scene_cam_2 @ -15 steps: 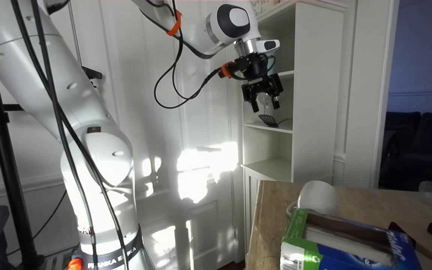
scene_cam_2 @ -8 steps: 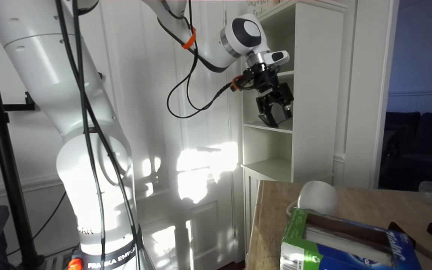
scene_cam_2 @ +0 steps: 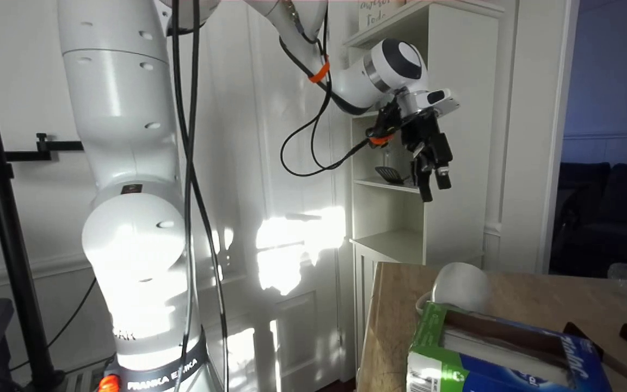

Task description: Place the white mug upright

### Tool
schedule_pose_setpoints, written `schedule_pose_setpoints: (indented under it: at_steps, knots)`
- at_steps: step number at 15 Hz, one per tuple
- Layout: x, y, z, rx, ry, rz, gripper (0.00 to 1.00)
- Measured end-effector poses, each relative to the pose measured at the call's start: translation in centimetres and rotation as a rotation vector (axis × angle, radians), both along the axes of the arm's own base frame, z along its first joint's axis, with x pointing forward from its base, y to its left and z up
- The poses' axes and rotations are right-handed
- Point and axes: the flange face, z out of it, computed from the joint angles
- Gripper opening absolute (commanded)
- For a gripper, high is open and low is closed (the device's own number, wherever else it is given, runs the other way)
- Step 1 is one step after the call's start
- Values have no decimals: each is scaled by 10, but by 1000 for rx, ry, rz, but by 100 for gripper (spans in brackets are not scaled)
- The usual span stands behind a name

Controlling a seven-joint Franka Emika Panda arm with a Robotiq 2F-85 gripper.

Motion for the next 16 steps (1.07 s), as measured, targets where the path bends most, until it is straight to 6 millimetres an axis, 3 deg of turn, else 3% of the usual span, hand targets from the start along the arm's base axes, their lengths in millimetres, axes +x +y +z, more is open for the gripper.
schedule_pose_setpoints:
  at_steps: [4, 8, 16]
  knots:
    - [14, -37, -34, -26, 66, -203, 100]
    - [25, -54, -72, -11, 104, -368, 100]
    - [31, -60, -85, -19, 127, -388, 100]
